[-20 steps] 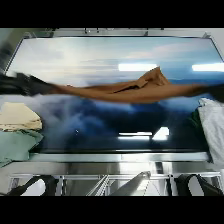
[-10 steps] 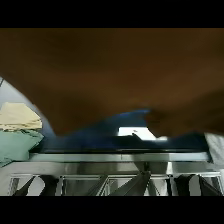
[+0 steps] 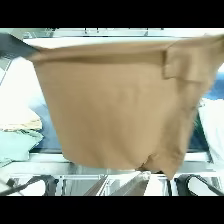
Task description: Fold the shirts.
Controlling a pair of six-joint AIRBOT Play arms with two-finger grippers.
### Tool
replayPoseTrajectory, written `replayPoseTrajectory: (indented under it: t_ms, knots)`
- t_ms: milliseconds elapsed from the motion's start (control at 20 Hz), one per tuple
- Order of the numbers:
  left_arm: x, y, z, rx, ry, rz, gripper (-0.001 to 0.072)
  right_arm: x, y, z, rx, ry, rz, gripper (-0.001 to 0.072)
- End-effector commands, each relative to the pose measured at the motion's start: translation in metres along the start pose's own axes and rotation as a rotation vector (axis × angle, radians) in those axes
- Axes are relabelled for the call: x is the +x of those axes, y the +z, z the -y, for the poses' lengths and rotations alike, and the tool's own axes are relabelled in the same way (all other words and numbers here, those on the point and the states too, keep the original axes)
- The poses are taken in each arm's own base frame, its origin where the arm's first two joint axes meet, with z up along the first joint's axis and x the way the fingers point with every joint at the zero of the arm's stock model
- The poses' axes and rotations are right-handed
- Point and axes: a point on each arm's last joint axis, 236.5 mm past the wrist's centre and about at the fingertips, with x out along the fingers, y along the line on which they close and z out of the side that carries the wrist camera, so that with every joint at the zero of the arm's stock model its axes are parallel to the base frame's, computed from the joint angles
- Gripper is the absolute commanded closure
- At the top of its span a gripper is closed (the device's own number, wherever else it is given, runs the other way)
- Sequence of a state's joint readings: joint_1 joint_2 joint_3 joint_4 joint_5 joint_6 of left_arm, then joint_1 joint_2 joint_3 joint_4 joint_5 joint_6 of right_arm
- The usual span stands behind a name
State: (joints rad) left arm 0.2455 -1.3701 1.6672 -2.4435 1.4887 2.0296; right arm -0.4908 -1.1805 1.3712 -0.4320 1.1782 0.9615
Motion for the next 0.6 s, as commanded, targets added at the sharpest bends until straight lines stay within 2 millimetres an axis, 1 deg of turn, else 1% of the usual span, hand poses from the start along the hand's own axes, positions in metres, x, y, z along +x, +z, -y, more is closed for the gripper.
replayPoseTrajectory:
  t_ms: [0,50,100,200,250,350,400,450,500,550]
  knots:
    - [0.103,-0.043,-0.097,-0.112,0.019,-0.193,0.0675,0.106,-0.074,0.067,0.143,0.026,-0.146,0.0696]
    - [0.124,-0.049,-0.120,-0.143,0.006,-0.225,0.0675,0.130,-0.085,0.085,0.163,0.016,-0.145,0.0696]
    - [0.140,-0.052,-0.139,-0.174,-0.001,-0.243,0.0675,0.149,-0.093,0.097,0.189,0.016,-0.142,0.0696]
    - [0.165,-0.051,-0.167,-0.210,-0.013,-0.263,0.0676,0.176,-0.105,0.115,0.237,0.041,-0.137,0.0695]
    - [0.172,-0.049,-0.176,-0.218,-0.014,-0.265,0.0675,0.184,-0.109,0.122,0.248,0.051,-0.134,0.0695]
    - [0.181,-0.044,-0.189,-0.215,-0.004,-0.250,0.0676,0.191,-0.120,0.138,0.254,0.039,-0.141,0.0695]
    - [0.184,-0.045,-0.193,-0.224,0.002,-0.243,0.0676,0.191,-0.128,0.142,0.255,0.039,-0.160,0.0695]
    - [0.187,-0.052,-0.195,-0.239,0.001,-0.253,0.0675,0.190,-0.138,0.142,0.242,0.049,-0.199,0.0695]
    - [0.189,-0.063,-0.197,-0.264,-0.007,-0.276,0.0675,0.187,-0.154,0.141,0.217,0.055,-0.259,0.0696]
    - [0.192,-0.080,-0.195,-0.293,-0.027,-0.322,0.0675,0.183,-0.170,0.141,0.200,0.052,-0.319,0.0696]
